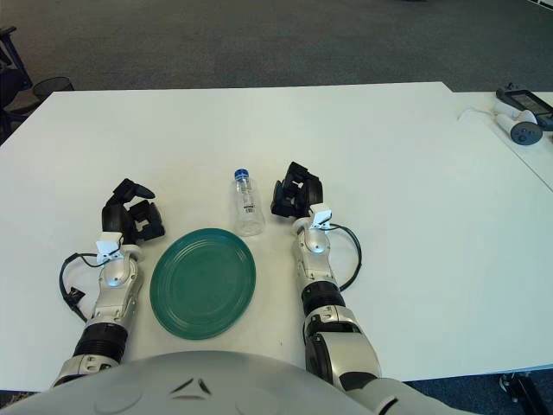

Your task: Put the bottle into the plate.

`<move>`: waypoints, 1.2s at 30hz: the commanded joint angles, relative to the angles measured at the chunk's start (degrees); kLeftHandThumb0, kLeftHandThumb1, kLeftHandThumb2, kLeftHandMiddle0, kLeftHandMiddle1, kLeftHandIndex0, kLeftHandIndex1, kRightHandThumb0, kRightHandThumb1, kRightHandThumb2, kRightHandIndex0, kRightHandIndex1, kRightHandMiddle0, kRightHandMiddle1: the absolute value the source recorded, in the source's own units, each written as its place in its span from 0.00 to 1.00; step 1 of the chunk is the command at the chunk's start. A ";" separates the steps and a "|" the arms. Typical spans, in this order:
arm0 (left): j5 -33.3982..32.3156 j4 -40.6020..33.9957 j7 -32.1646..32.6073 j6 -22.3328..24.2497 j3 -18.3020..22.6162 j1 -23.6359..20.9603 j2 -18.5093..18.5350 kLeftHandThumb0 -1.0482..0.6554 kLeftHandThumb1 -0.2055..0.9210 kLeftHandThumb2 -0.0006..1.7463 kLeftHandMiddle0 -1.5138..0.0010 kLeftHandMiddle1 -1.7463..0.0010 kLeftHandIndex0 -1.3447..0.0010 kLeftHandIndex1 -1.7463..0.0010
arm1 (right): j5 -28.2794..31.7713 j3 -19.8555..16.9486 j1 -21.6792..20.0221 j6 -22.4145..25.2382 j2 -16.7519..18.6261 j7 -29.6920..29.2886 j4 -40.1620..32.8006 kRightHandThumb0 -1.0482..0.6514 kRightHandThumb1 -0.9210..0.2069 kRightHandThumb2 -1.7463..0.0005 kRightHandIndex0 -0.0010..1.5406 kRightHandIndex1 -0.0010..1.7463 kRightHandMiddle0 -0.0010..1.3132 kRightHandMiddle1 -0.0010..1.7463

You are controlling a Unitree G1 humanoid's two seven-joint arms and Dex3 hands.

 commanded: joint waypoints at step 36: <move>0.76 2.66 0.17 0.59 -0.27 2.78 -1.15 0.27 0.23 0.94 0.14 0.00 0.38 0.00 | 2.20 -2.28 -3.13 -0.81 -3.79 3.20 -2.66 0.59 0.64 0.17 0.85 1.00 0.85 1.00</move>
